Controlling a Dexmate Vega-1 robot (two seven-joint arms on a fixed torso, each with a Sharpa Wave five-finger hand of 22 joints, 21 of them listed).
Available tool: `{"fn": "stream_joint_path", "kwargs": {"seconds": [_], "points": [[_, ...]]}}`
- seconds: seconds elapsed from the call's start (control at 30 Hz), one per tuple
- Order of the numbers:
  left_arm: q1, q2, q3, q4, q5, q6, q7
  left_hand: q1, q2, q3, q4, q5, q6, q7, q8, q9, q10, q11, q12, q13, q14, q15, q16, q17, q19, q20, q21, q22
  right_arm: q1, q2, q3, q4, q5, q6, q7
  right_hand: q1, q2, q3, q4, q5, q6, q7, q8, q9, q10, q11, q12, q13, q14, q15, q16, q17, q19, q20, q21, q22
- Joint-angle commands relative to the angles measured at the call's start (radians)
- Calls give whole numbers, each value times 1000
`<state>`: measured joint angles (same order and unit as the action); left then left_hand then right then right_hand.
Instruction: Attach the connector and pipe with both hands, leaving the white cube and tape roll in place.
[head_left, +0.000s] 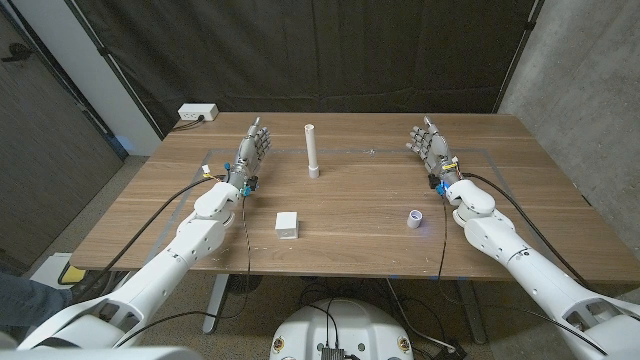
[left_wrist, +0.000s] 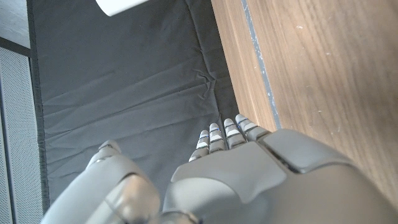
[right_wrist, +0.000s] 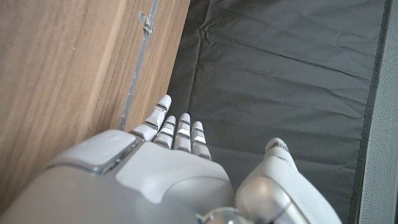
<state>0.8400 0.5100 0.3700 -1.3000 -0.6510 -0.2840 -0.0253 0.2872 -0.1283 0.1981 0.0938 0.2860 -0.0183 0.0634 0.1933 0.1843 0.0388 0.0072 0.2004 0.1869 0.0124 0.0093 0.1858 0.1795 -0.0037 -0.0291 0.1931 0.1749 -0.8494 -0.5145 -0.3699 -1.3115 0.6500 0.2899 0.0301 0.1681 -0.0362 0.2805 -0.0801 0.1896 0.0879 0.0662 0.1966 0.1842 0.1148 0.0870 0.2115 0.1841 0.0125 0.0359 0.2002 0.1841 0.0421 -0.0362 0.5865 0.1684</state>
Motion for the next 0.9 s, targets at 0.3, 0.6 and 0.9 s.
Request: {"fn": "stream_joint_path", "kwargs": {"seconds": [0.3,0.6,0.9], "points": [[-46,36,47,57,95,-40,-57,95,25,31,-46,10,-8,-12,8,3,0,-18,3,4,-5,-6,2,1,-31,-22,0,6,-61,-25,11,-99,-4,-42,-74,5,-1,-2,-1,7,12,-2,6,4,12,1,7,3,7,10,6,3,9,-34,-2,3],[-32,55,58,25,193,-98,9,260,28,61,-140,5,96,-23,40,4,107,-43,33,6,91,-31,22,0,40,-22,25,7,-76,-21,12,-105,-15,-18,-82,5,1,-4,-2,7,15,-2,5,4,26,2,11,2,10,11,5,2,13,-32,-9,3],[11,90,56,-33,317,-149,112,357,22,70,-194,0,197,-41,63,7,208,-64,54,9,154,-52,24,-1,79,-24,32,10,-74,-33,5,-124,-36,-18,-82,6,2,-6,-3,7,20,-2,6,4,34,3,13,2,14,12,5,2,16,-30,-14,3]]}}
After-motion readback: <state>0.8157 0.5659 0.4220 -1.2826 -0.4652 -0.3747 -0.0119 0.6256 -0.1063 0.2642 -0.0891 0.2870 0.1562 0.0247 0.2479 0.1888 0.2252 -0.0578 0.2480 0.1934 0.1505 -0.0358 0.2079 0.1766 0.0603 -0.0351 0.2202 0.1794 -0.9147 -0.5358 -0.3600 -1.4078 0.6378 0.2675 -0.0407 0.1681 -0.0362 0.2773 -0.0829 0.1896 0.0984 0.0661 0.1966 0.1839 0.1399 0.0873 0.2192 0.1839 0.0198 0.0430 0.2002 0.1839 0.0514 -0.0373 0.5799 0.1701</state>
